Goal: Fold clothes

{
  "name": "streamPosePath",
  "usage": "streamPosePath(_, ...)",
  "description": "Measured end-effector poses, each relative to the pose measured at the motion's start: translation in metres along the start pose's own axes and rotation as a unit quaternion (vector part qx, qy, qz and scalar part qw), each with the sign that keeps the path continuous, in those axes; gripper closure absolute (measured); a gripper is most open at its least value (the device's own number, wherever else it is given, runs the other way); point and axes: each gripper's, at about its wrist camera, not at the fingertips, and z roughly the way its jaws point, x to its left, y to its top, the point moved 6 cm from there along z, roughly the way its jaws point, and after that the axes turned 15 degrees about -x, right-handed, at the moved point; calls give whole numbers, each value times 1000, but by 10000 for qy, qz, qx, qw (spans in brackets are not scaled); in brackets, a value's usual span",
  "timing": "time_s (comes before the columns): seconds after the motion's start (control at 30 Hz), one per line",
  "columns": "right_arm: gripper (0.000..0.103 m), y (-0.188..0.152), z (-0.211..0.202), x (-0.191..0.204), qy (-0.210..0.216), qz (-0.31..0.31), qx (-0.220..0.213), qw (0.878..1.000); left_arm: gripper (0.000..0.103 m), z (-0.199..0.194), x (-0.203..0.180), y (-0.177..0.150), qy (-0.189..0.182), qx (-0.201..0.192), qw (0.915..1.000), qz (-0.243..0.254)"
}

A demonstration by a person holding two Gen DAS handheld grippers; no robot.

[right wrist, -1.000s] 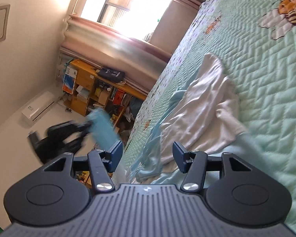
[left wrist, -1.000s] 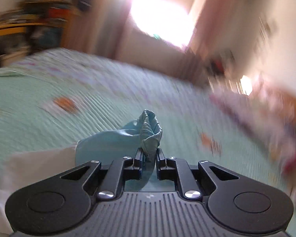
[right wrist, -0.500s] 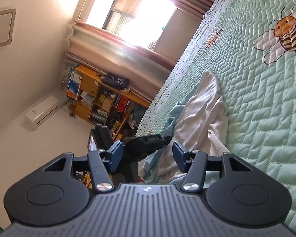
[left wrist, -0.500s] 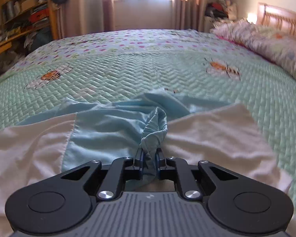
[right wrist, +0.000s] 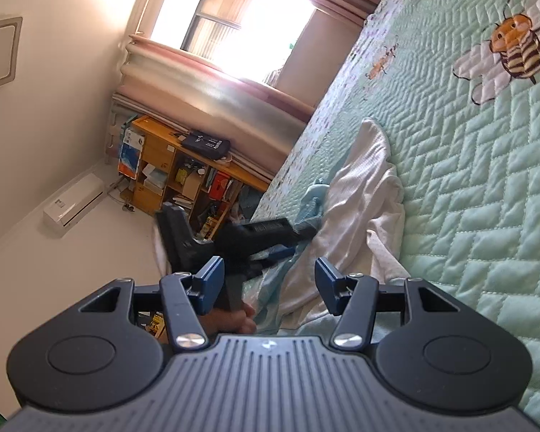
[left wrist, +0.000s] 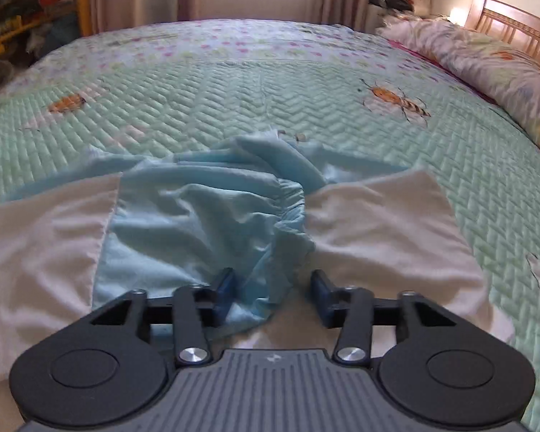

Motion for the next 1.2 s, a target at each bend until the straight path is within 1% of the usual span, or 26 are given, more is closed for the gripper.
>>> streamPosePath(0.03,45,0,0,-1,-7,13,5,10000,27,-4,-1,1,-82,11,9999,131)
streamPosePath(0.1,45,1,0,-2,-7,28,1,10000,10,-15,-5,5,-276,-40,9990,362)
streamPosePath(0.17,45,2,-1,-4,-25,46,-12,10000,10,-33,-9,13,-607,-277,9964,531)
streamPosePath(0.2,45,2,-1,-5,-37,57,-20,10000,9,-42,-9,16,-818,-382,9947,500)
streamPosePath(0.27,45,3,-2,-7,-63,78,-35,9999,8,-41,10,12,-817,-339,9961,76)
streamPosePath(0.33,45,3,-3,-9,-89,98,-49,9999,1,-39,29,8,-814,-296,9956,-349)
streamPosePath(0.4,44,4,-3,-11,-115,119,-64,9998,1,-38,49,4,-809,-252,9934,-773)
streamPosePath(0.5,43,5,-4,-14,-154,151,-86,9997,1,-36,78,-2,-800,-186,9867,-1406)
streamPosePath(0.57,40,5,-4,-15,-176,148,-92,9997,3,-35,97,-6,-791,-141,9799,-1824)
streamPosePath(0.6,40,5,-4,-16,-185,142,-94,9997,8,-35,107,-8,-787,-119,9759,-2033)
streamPosePath(0.63,39,4,-4,-16,-179,138,-89,9997,16,-34,116,-10,-782,-96,9714,-2240)
streamPosePath(0.7,39,3,-3,-18,-186,129,-60,9997,15,-34,135,-13,-778,-74,9613,-2641)
streamPosePath(0.8,39,0,-2,-20,-227,93,-17,9997,10,-50,148,-5,-891,-398,9470,-3060)
streamPosePath(0.87,39,-1,-2,-20,-244,45,-4,9997,10,-62,157,0,-952,-623,9363,-3322)
streamPosePath(0.9,39,-2,-2,-20,-249,25,1,9997,9,-70,166,4,-918,-781,9325,-3404)
streamPosePath(0.93,39,-2,-2,-20,-253,9,6,9997,9,-78,177,6,-902,-927,9256,-3558)
streamPosePath(1.0,39,-2,-2,-21,-262,3,15,9997,9,-102,200,7,-864,-1232,9076,-3920)
streamPosePath(1.03,39,-2,-2,-21,-267,13,17,9996,8,-114,212,7,-794,-1330,9062,-3935)
streamPosePath(1.07,39,-2,-2,-22,-272,22,19,9996,8,-127,223,4,-622,-1377,9113,-3829)
streamPosePath(1.1,39,-2,-2,-22,-276,25,20,9996,7,-140,234,-1,-301,-1376,9215,-3619)
streamPosePath(1.13,39,-2,-1,-22,-280,27,21,9996,7,-148,243,-6,-63,-1369,9268,-3496)
streamPosePath(1.17,39,-3,-1,-23,-286,22,23,9996,7,-156,253,-14,47,-1359,9254,-3537)
streamPosePath(1.2,39,-3,-1,-22,-293,5,27,9996,7,-159,260,-23,-33,-1316,9179,-3743)
